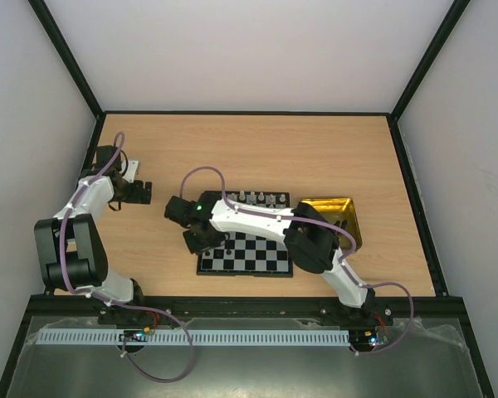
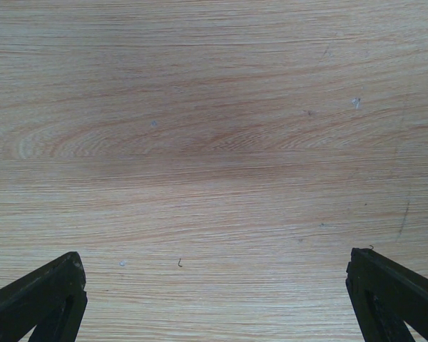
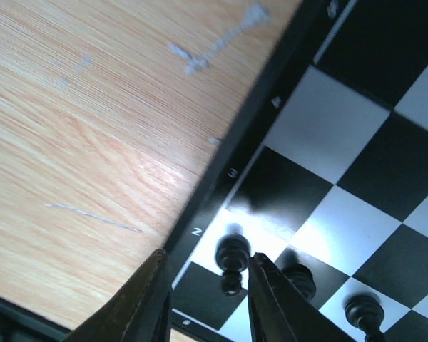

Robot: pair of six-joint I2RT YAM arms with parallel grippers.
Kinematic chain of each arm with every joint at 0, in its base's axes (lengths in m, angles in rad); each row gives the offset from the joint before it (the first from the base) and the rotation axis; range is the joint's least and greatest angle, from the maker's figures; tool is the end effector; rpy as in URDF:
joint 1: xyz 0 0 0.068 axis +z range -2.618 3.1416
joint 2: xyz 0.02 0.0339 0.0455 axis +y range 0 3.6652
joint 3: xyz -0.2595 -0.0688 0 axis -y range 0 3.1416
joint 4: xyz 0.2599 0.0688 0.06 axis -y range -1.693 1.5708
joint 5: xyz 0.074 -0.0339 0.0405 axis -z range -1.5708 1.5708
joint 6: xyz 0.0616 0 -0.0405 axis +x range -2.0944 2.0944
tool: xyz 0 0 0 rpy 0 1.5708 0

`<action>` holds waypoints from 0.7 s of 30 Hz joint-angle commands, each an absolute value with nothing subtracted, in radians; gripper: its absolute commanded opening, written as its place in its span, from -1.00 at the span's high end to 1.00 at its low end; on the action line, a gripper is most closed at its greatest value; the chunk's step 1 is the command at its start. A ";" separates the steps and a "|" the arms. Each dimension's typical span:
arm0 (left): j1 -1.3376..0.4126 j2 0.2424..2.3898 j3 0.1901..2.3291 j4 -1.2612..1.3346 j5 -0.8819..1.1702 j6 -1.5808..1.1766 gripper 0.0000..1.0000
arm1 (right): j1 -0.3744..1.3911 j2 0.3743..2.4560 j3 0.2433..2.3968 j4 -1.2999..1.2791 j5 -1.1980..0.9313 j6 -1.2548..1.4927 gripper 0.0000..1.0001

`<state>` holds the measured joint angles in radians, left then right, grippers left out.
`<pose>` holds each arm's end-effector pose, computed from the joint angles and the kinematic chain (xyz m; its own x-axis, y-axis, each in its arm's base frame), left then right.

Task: Set up the chess pieces on the board
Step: Move the chess piece to the chessboard, then pick up the chess piece from the storage box.

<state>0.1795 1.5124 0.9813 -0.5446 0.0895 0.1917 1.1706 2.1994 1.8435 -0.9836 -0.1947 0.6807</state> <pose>0.3194 0.0524 0.1736 -0.8758 0.0339 -0.4814 0.0314 0.9994 0.0133 0.1713 0.4356 0.1582 -0.8742 -0.4818 -0.0596 -0.4770 0.8295 0.2906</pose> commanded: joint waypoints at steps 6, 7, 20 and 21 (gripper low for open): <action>0.183 1.496 1.003 -0.573 0.103 0.202 -0.99 | 1.073 2.088 1.994 -1.110 -0.079 0.713 0.41; 0.184 1.495 1.004 -0.576 0.103 0.204 -0.99 | 1.039 2.053 1.967 -1.112 -0.061 0.723 0.41; 0.149 1.495 1.031 -0.595 0.074 0.217 -0.98 | 0.537 1.652 1.464 -1.039 0.095 0.714 0.42; 0.146 1.497 1.035 -0.598 0.071 0.215 -0.98 | 0.514 1.638 1.433 -1.029 0.092 0.708 0.42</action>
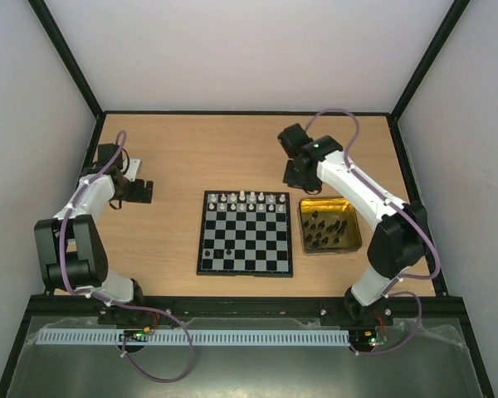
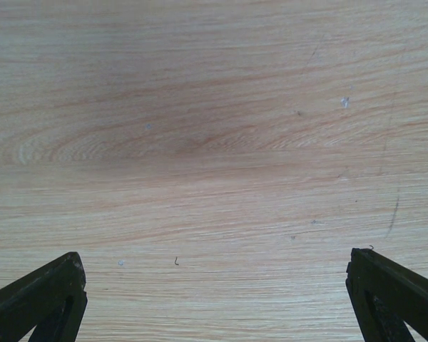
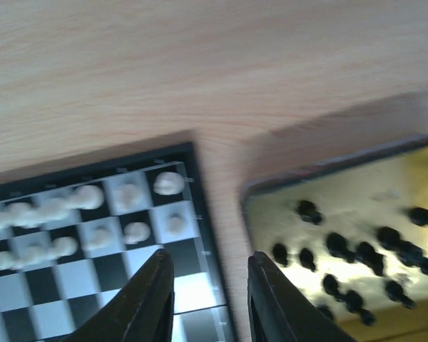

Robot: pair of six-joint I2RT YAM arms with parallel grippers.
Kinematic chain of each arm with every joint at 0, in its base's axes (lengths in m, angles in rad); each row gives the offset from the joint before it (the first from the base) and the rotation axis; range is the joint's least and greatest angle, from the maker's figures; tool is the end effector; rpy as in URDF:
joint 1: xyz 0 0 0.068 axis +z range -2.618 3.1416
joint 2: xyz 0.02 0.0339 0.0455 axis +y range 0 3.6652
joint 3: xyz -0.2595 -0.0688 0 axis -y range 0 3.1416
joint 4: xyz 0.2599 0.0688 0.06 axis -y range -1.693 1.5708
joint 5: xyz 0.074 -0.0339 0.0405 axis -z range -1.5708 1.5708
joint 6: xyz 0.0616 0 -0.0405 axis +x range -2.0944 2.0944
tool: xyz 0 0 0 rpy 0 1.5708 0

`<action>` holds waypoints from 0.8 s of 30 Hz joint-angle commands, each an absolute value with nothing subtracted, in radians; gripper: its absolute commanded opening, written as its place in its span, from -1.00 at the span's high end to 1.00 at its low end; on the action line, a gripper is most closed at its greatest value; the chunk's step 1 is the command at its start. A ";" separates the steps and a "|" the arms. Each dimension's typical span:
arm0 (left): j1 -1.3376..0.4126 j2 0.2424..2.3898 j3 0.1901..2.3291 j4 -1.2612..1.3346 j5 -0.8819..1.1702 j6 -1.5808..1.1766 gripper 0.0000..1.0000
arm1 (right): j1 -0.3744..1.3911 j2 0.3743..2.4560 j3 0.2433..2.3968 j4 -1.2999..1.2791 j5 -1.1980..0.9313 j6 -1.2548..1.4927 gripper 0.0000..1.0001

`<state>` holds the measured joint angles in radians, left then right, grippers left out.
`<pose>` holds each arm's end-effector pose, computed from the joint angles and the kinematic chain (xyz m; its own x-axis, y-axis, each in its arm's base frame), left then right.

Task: Set up the chess pieces on the board
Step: Pick up the chess piece from the storage box.

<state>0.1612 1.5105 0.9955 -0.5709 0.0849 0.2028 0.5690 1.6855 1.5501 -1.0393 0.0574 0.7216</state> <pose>0.3199 0.0467 0.1770 -0.8797 0.0603 -0.4717 0.0575 0.9981 0.0204 0.3116 0.1951 0.2707 -0.9265 0.1903 -0.3246 0.1236 0.9687 0.2151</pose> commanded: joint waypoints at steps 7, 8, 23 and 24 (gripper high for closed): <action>0.131 1.506 1.049 -0.608 0.066 0.212 -0.99 | 0.369 1.502 1.225 -0.955 0.032 0.728 0.49; 0.129 1.508 1.048 -0.608 0.066 0.211 -0.98 | 0.352 1.487 1.195 -0.943 0.023 0.727 0.49; 0.104 1.505 1.039 -0.615 0.050 0.205 -0.99 | 0.325 1.558 1.091 -0.816 -0.043 0.662 0.52; 0.104 1.505 1.039 -0.616 0.049 0.205 -0.99 | 0.324 1.569 1.093 -0.811 -0.044 0.656 0.52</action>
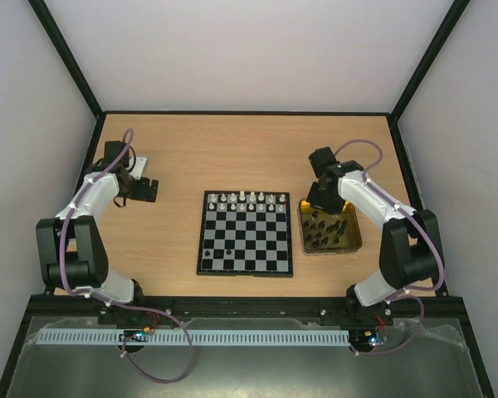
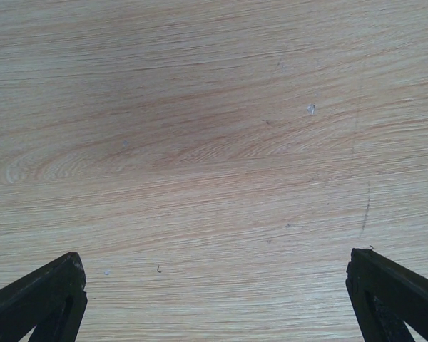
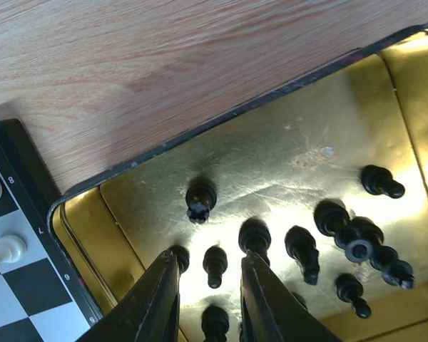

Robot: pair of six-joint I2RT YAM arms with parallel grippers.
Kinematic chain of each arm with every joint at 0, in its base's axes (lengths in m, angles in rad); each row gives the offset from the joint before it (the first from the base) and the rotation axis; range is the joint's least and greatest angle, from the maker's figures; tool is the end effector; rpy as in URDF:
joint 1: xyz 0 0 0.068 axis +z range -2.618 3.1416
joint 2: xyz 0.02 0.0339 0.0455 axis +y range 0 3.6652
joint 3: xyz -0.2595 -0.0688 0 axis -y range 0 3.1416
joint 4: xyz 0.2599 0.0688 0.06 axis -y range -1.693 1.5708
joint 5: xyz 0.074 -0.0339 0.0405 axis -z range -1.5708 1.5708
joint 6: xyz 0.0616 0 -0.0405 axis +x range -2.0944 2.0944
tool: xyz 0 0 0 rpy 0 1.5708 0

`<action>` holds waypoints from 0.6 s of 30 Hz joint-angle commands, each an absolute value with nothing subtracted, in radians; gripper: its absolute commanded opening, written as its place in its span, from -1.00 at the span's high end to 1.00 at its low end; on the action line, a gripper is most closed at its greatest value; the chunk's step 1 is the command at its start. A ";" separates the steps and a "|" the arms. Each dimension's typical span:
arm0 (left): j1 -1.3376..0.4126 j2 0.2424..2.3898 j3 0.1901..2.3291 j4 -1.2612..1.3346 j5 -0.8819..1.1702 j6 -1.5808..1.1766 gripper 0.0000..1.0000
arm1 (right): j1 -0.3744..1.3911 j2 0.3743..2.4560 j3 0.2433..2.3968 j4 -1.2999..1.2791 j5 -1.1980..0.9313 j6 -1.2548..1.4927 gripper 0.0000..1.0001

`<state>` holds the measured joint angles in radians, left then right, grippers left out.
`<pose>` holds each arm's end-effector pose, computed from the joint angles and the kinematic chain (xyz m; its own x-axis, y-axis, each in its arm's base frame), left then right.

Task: Set up the chess pieces on the board
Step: Pick up the chess piece from the storage box.

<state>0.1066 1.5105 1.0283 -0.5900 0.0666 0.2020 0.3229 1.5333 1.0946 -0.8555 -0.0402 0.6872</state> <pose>0.3258 0.0307 0.1862 -0.8705 0.1082 -0.4802 0.1022 0.9940 0.0387 0.2914 0.1001 0.1863 -0.9130 0.3629 -0.1866 0.3256 0.9234 0.2031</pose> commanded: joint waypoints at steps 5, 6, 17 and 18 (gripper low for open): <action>0.104 1.497 1.040 -0.623 0.043 0.206 -0.99 | 0.324 1.610 1.091 -0.785 -0.054 0.640 0.53; 0.104 1.497 1.042 -0.623 0.042 0.206 -0.98 | 0.324 1.617 1.088 -0.780 -0.055 0.641 0.53; 0.104 1.490 1.049 -0.635 0.033 0.208 -0.98 | 0.323 1.665 1.053 -0.721 -0.068 0.640 0.55; 0.104 1.490 1.049 -0.638 0.032 0.209 -0.99 | 0.324 1.666 1.049 -0.718 -0.068 0.640 0.55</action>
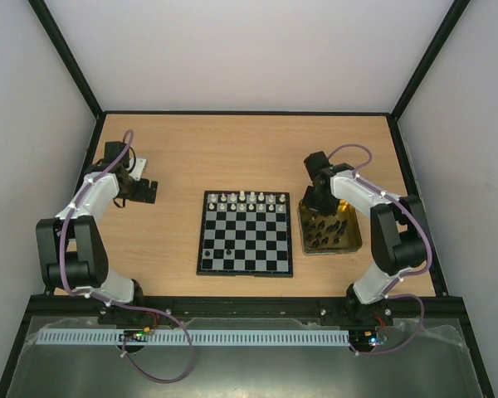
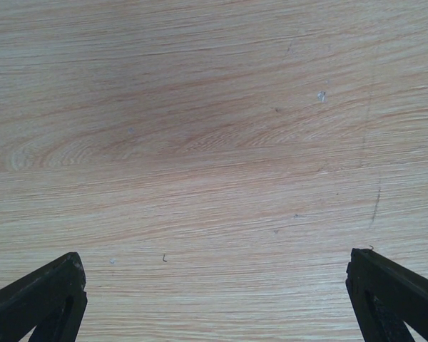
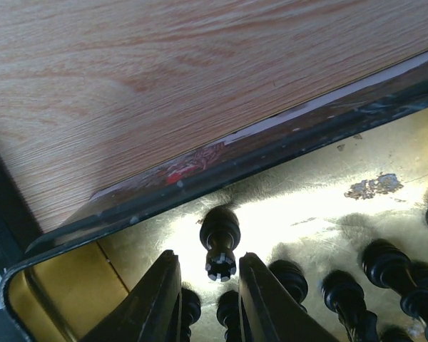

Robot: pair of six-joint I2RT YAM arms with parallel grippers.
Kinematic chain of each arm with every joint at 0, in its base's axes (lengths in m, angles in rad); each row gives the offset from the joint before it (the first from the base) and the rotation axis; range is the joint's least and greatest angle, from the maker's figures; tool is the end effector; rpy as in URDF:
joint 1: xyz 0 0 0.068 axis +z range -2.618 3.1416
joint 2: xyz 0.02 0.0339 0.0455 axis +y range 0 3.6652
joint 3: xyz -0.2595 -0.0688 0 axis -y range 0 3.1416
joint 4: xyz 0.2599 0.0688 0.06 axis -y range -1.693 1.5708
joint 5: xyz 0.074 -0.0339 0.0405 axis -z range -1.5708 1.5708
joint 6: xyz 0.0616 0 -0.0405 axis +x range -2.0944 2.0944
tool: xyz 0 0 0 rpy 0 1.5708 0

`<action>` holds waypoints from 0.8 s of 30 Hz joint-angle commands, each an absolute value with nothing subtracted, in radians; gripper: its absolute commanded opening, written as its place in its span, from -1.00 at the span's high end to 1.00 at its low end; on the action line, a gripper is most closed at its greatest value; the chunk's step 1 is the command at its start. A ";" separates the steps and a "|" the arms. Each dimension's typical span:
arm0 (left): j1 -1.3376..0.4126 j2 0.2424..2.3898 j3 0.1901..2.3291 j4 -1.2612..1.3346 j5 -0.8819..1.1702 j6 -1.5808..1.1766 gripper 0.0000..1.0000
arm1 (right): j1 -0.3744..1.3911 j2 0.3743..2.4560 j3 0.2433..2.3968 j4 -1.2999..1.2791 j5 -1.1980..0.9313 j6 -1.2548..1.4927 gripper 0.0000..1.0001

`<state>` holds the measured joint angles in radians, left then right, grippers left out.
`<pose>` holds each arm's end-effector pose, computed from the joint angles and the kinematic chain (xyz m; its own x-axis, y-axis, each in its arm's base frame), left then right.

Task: Set up the chess pieces on the board
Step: Pick up the chess piece from the storage box.

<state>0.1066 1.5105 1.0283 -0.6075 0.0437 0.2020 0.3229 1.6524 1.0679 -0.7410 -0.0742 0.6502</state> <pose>0.3236 0.0319 0.1850 -0.8808 0.1073 -0.4611 0.0924 0.9942 0.0549 0.3057 0.1071 0.1474 -0.9341 0.3240 -0.1498 0.2914 0.9345 0.2042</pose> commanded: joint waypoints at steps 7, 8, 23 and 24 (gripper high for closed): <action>0.104 1.491 1.055 -0.639 0.029 0.210 -0.99 | 0.322 1.661 1.028 -0.705 -0.069 0.641 0.60; 0.104 1.492 1.057 -0.640 0.029 0.210 -0.98 | 0.321 1.661 1.027 -0.703 -0.068 0.641 0.61; 0.104 1.493 1.058 -0.641 0.032 0.212 -0.99 | 0.315 1.652 1.056 -0.737 -0.051 0.622 0.91; 0.104 1.493 1.057 -0.641 0.033 0.212 -0.98 | 0.316 1.644 1.059 -0.743 -0.046 0.615 0.91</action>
<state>0.1059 1.5105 1.0325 -0.6193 0.0395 0.2024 0.3199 1.6627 1.0351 -0.7063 -0.0780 0.6426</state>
